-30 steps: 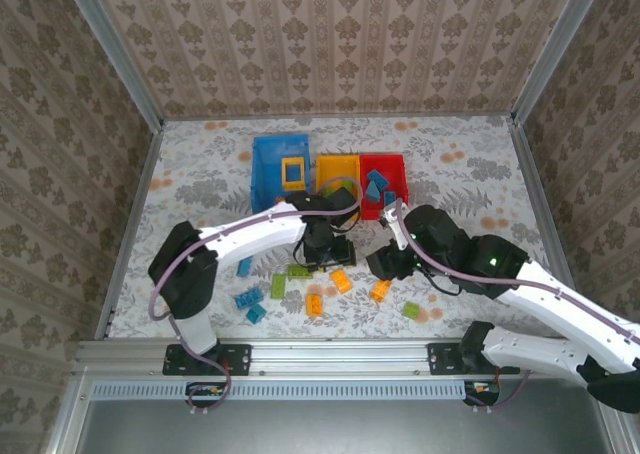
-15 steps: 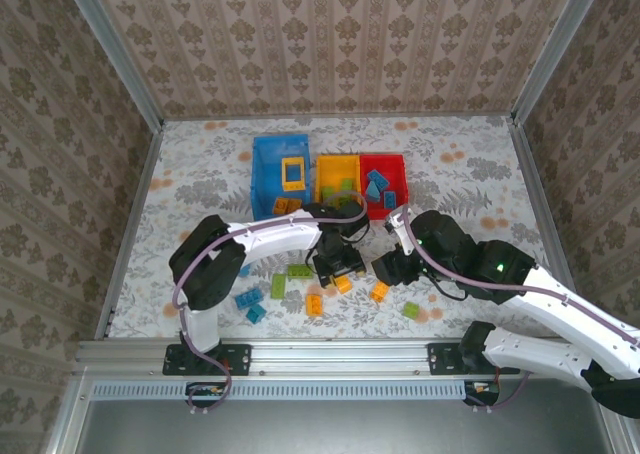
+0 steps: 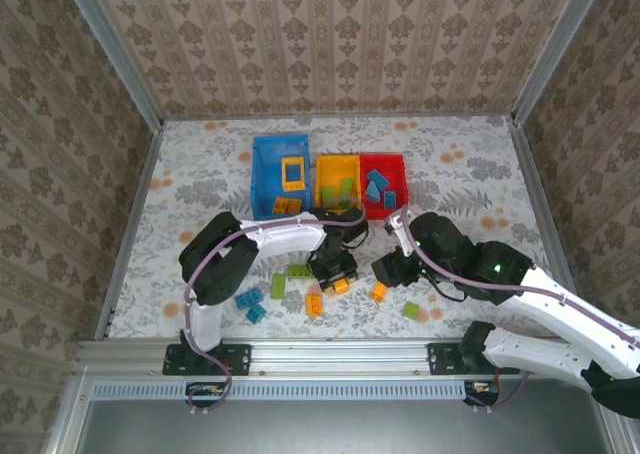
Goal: Sort the legos into containers by color
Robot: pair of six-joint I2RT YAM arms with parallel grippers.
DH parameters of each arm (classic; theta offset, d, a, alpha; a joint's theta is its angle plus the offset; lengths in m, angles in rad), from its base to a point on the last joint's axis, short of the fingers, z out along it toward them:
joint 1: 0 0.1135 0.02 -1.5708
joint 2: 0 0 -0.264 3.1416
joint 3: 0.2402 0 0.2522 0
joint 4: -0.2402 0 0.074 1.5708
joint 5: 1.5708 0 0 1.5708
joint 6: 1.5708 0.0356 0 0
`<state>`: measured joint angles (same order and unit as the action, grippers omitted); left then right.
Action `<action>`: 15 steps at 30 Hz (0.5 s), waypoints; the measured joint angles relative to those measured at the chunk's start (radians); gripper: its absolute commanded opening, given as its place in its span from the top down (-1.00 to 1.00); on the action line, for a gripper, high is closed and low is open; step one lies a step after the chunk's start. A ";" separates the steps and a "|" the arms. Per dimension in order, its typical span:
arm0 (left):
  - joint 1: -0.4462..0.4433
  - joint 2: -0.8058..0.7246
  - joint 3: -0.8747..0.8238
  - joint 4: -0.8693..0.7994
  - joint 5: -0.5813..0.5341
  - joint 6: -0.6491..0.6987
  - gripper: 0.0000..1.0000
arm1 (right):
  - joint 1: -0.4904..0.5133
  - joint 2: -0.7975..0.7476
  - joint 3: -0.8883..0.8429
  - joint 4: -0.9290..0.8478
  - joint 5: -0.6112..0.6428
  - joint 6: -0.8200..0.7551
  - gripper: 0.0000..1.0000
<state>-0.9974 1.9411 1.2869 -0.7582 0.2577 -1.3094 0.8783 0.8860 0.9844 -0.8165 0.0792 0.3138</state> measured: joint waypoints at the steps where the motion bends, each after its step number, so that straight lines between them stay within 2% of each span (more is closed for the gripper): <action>1: 0.000 0.000 0.005 0.000 -0.002 0.000 0.29 | 0.000 0.000 0.000 0.000 0.000 0.000 -0.33; 3: 0.000 0.001 0.013 -0.002 -0.008 0.001 0.39 | 0.000 0.000 0.000 0.000 0.000 0.000 -0.33; 7: -0.001 0.001 0.030 -0.017 -0.054 0.013 0.43 | 0.000 0.000 0.000 0.001 0.000 0.000 -0.33; 11: 0.011 -0.041 0.074 -0.092 -0.155 0.056 0.45 | 0.000 0.000 0.000 0.005 0.000 0.001 -0.34; 15: 0.063 -0.160 0.137 -0.184 -0.265 0.127 0.45 | 0.000 0.020 0.000 0.029 0.000 0.000 -0.35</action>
<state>-0.9344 1.7809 1.4242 -0.9424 -0.0074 -1.1820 0.8783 0.9062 0.9844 -0.7872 0.0788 0.3141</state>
